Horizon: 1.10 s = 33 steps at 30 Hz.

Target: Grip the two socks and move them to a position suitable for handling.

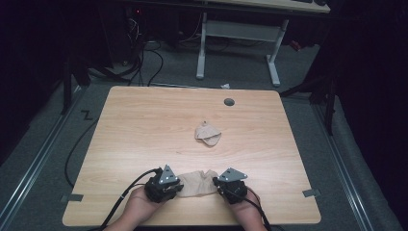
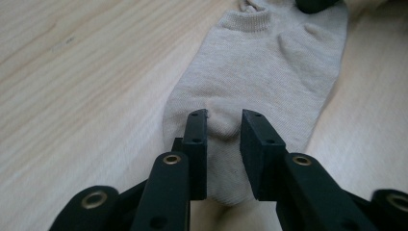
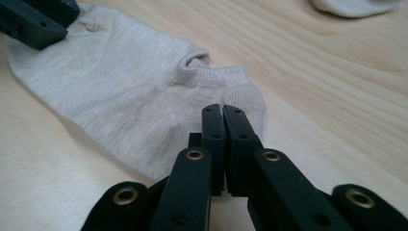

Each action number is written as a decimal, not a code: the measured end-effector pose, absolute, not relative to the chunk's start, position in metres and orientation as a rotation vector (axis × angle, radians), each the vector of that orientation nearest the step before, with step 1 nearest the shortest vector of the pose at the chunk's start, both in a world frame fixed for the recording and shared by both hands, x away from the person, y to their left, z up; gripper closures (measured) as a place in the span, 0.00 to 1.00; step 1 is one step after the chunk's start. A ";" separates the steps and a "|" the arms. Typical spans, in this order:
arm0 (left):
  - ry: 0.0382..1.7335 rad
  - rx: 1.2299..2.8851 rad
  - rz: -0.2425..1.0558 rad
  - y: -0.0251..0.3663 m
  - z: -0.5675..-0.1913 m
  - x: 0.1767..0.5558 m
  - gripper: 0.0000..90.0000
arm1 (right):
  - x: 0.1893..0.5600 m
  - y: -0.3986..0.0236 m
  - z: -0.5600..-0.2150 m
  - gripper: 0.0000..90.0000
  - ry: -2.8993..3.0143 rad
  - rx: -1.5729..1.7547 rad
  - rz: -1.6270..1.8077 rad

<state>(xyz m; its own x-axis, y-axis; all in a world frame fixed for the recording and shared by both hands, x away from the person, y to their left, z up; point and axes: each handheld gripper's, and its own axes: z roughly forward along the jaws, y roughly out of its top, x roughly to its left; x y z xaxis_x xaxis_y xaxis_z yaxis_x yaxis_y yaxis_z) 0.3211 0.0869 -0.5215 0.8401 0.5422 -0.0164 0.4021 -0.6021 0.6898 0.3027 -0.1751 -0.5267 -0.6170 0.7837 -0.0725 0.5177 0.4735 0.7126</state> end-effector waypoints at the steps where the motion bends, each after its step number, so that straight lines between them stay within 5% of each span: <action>1: 0.684 2.305 0.259 0.089 -0.521 0.318 0.81 | 0.300 -0.173 -0.527 0.98 2.344 1.074 0.936; 13: 0.702 2.183 0.327 0.120 -0.502 0.305 0.68 | 0.302 -0.179 -0.510 0.91 2.243 1.126 1.064; 18: 0.735 2.158 0.354 0.133 -0.502 0.316 0.66 | 0.342 -0.185 -0.501 0.84 2.217 1.187 1.018; 24: 0.769 2.117 0.329 0.142 -0.499 0.319 0.65 | 0.390 -0.178 -0.496 1.00 2.160 1.230 0.941; 33: 0.766 2.120 0.353 0.143 -0.500 0.318 0.66 | 0.450 -0.167 -0.500 1.00 2.196 1.268 0.879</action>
<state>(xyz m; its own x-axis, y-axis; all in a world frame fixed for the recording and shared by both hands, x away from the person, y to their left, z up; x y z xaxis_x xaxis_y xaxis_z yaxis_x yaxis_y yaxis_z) 0.3177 0.1427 -0.4997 0.7744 0.6325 -0.0172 0.3980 -0.4659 0.7903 0.4501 -0.1668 -0.4999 -0.4735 0.8782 -0.0681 0.5888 0.3731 0.7170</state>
